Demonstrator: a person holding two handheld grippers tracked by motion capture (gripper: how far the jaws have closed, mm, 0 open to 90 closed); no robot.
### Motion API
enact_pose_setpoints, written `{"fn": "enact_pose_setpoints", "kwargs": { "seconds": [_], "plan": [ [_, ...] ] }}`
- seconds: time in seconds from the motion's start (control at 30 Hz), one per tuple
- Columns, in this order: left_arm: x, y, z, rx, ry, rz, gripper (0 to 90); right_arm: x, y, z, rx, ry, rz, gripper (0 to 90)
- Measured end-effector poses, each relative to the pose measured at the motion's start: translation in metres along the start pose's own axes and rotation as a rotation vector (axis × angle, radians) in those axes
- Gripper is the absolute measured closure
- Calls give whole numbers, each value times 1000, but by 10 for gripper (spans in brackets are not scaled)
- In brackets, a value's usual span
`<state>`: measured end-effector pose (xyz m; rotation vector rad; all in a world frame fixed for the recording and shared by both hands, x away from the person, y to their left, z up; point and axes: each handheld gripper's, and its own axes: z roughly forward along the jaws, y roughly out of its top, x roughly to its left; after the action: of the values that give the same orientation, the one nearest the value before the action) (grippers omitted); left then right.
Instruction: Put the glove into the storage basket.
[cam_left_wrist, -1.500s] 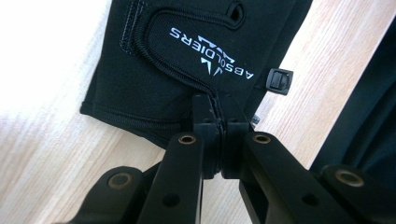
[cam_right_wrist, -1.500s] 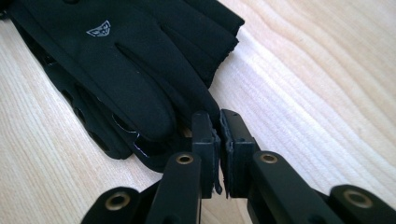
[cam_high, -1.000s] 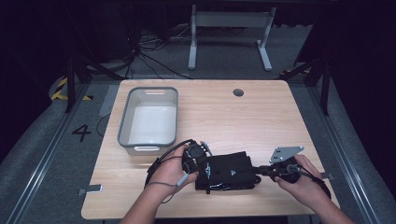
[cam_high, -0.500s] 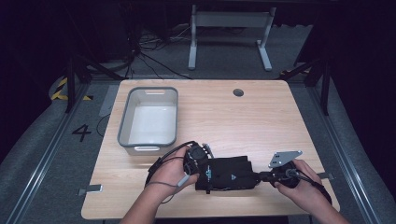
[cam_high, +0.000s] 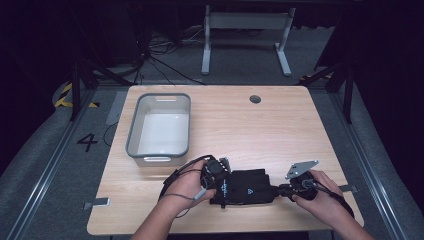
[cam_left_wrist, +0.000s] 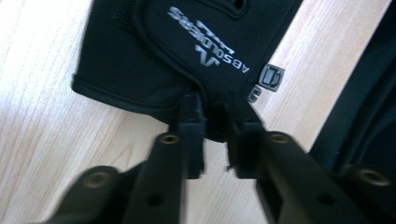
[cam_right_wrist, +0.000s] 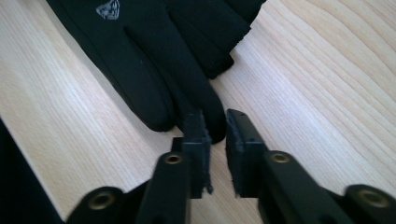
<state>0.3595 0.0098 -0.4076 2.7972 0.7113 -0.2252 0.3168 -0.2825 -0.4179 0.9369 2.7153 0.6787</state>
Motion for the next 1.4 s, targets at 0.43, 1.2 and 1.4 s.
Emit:
{"fn": "enact_pose_setpoints", "kwargs": {
  "seconds": [0.43, 1.2, 1.4],
  "plan": [
    [0, -4, -26, -177, 17, -16, 599, -10, -1, -12, -49, -49, 14, 753],
    [-7, 21, -20, -315, 58, -25, 537, -42, -8, -10, -93, -28, 103, 728],
    [-10, 32, -7, -313, 60, 7, 500, -44, -11, -11, -100, -23, 119, 717]
  ]
}}
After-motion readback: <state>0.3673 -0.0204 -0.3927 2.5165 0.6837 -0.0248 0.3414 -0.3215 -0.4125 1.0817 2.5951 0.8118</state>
